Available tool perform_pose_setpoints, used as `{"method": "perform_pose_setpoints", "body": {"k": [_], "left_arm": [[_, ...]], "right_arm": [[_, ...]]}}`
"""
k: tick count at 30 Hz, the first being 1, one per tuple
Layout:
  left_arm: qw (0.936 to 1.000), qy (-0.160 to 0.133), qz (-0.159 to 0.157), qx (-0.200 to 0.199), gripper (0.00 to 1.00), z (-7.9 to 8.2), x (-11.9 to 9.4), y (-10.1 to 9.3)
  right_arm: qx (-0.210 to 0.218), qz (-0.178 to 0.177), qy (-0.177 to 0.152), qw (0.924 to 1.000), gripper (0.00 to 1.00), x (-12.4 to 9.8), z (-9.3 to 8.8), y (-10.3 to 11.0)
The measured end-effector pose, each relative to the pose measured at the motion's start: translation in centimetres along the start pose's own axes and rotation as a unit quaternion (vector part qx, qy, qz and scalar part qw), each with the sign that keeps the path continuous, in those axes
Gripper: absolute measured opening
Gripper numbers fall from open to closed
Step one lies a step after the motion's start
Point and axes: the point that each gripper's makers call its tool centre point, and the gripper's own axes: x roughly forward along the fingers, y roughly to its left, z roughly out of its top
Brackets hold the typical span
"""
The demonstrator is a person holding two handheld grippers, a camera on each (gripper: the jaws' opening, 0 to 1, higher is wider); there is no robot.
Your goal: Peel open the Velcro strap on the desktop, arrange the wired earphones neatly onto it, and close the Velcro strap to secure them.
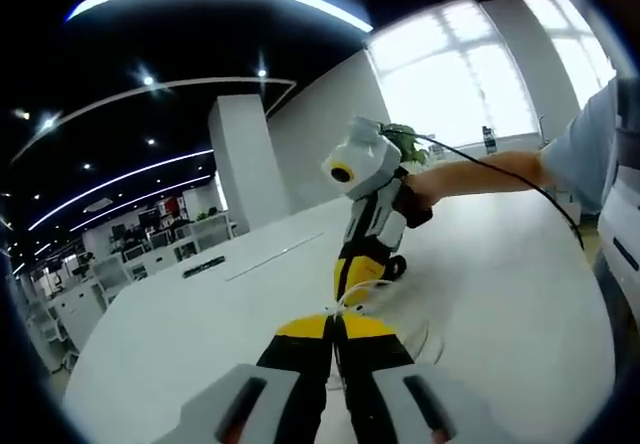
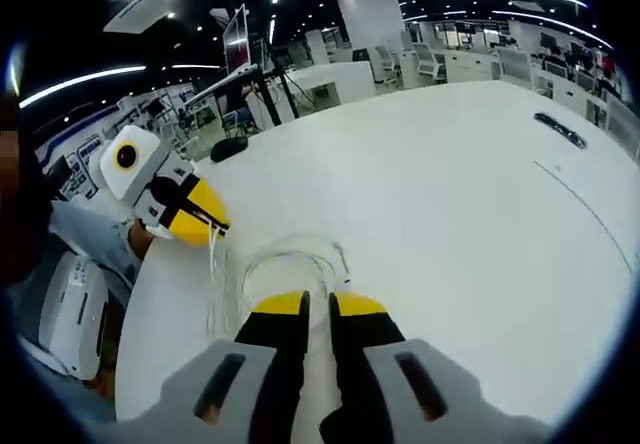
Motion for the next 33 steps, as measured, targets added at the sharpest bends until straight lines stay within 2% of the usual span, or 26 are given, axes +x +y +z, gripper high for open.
{"method": "perform_pose_setpoints", "body": {"k": [11,33], "left_arm": [[1.0000,-0.006,0.000,0.003,0.06,0.2,-0.1,0.0],[0.9998,-0.009,0.011,0.014,0.06,0.6,-0.3,0.4]], "right_arm": [[-0.016,-0.021,0.003,0.9996,0.09,0.6,-0.4,-0.6],[-0.032,-0.015,0.014,0.9993,0.06,1.8,-0.1,-0.6]]}}
